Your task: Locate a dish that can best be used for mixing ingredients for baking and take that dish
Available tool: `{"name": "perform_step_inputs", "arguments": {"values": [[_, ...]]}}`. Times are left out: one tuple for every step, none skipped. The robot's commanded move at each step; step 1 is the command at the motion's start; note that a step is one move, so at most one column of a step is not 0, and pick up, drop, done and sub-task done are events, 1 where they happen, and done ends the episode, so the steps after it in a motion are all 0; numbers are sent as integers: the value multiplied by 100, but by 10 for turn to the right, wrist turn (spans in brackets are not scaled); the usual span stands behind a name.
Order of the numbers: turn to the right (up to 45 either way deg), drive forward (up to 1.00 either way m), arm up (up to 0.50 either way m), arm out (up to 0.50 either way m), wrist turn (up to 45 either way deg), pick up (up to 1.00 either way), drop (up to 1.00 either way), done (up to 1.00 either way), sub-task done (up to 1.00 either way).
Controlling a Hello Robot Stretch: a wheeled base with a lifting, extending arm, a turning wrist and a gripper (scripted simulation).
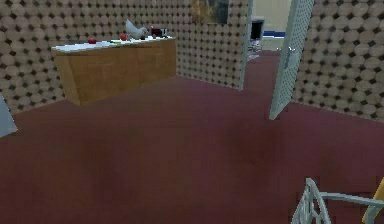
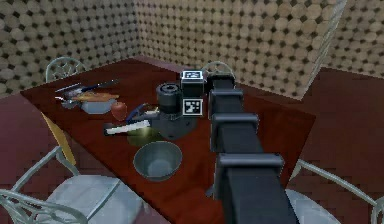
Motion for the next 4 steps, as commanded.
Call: {"name": "perform_step_inputs", "arguments": {"values": [[0, 0, 0, 0, 180, 0, 0, 0, 0], [0, 0, -24, 0, 0, 0, 0, 0, 0], [0, 0, 0, 0, 0, 100, 0, 0, 0], [0, 0, 10, 0, 0, 0, 0, 0, 0]]}}
